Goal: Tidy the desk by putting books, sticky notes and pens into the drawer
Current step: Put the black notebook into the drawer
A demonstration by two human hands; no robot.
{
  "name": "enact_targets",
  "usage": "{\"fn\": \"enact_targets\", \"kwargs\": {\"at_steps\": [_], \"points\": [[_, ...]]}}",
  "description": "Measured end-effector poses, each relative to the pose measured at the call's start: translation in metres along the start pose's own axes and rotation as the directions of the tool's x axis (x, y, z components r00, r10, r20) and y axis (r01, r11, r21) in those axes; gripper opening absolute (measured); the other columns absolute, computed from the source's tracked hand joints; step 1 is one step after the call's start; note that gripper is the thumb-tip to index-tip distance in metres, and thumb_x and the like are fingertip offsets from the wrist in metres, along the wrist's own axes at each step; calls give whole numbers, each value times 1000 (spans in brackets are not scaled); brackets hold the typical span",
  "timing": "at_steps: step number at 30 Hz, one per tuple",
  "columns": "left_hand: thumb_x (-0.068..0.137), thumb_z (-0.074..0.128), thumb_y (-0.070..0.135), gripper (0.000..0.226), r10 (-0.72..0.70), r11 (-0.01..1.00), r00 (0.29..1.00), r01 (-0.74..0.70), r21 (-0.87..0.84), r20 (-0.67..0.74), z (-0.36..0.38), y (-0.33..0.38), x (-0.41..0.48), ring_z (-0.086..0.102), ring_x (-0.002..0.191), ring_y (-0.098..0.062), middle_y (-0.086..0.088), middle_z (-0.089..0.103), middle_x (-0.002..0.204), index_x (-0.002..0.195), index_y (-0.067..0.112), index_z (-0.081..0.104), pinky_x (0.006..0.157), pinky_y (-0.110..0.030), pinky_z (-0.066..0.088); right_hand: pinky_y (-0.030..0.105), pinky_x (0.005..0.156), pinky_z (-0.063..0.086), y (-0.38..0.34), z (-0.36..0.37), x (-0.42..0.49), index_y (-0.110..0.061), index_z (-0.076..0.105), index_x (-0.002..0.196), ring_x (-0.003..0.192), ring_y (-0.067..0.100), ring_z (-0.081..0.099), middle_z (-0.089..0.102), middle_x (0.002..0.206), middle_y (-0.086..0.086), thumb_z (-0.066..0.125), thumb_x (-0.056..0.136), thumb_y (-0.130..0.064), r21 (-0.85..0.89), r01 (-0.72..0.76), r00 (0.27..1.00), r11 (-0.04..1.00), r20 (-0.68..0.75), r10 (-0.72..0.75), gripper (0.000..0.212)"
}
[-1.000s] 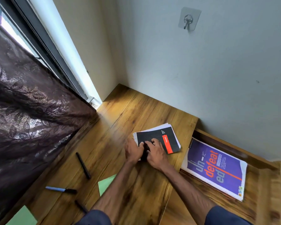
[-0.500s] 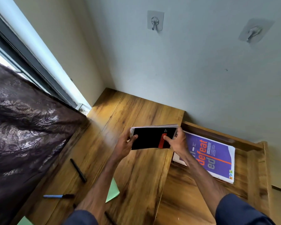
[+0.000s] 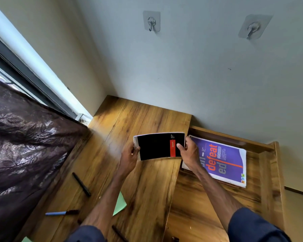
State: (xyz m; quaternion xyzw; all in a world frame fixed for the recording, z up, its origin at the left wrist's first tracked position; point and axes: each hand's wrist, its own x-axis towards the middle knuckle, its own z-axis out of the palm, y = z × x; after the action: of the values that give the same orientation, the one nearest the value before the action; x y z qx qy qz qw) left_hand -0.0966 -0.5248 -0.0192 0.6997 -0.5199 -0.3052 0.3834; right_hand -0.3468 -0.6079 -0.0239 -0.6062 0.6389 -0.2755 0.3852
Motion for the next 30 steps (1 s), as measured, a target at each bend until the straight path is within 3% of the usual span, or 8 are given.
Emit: {"fn": "enact_targets", "kwargs": {"at_steps": [3, 8, 11, 15, 19, 22, 26, 30], "points": [[103, 56, 14, 24, -35, 999, 999, 35, 14, -22, 14, 13, 5, 66, 93, -2, 6, 70, 108, 124, 13, 66, 75, -22, 52, 39, 88, 59, 9, -18, -6, -6, 58, 130, 108, 25, 69, 71, 118, 12, 66, 96, -11, 104, -38, 999, 994, 5, 38, 36], [102, 59, 21, 27, -20, 998, 997, 24, -49, 77, 57, 49, -5, 67, 94, 1, 17, 65, 104, 128, 20, 58, 68, -14, 53, 51, 87, 57, 53, -57, -21, -2, 60, 114, 98, 35, 71, 74, 105, 18, 69, 93, -10, 128, -203, 974, 971, -80, 214, 24], [100, 60, 19, 43, -11, 990, 986, 34, -133, 169, 99, 71, -22, 66, 97, 12, 22, 61, 105, 139, 21, 42, 66, -9, 55, 46, 86, 57, 93, -88, -39, -4, 64, 110, 96, 35, 70, 74, 102, 18, 71, 91, -12, 111, -328, 926, 938, -159, 342, 22], [95, 56, 6, 26, -45, 998, 949, 53, -19, 313, 160, 84, -50, 65, 80, -14, -1, 66, 96, 121, 10, 54, 75, -41, 59, 43, 90, 55, 145, -122, -66, 1, 66, 111, 101, 37, 70, 74, 107, 22, 68, 87, -1, 155, -493, 839, 856, -176, 515, 24], [95, 61, 14, 37, -202, 960, 829, 62, 273, 521, 199, 76, -77, 59, 120, -27, -14, 60, 132, 131, 8, 56, 102, -37, 50, 49, 95, 55, 179, -136, -91, 6, 66, 116, 105, 39, 69, 72, 113, 26, 61, 85, 11, 164, -598, 778, 784, -117, 618, 32], [96, 62, 11, 45, -341, 925, 730, 150, 348, 593, 216, 68, -90, 53, 133, -25, -11, 54, 144, 139, 9, 51, 104, -32, 48, 48, 96, 54, 189, -137, -101, 6, 66, 117, 107, 40, 67, 71, 115, 26, 60, 85, 11, 144, -649, 746, 747, -71, 662, 33], [97, 62, 5, 47, -463, 871, 654, 209, 445, 598, 225, 58, -96, 53, 134, -26, -8, 53, 145, 141, 11, 49, 102, -31, 50, 34, 72, 56, 191, -135, -107, 3, 70, 112, 96, 35, 68, 73, 111, 21, 64, 85, 3, 39, -703, 709, 710, -37, 704, 27], [97, 61, 4, 43, -532, 821, 626, 220, 526, 569, 228, 54, -93, 57, 128, -24, -9, 55, 140, 139, 9, 50, 97, -29, 52, 19, 49, 36, 190, -129, -108, -1, 73, 105, 80, 22, 61, 75, 105, 15, 66, 87, -5, -44, -712, 701, 700, 10, 713, 20]]}}
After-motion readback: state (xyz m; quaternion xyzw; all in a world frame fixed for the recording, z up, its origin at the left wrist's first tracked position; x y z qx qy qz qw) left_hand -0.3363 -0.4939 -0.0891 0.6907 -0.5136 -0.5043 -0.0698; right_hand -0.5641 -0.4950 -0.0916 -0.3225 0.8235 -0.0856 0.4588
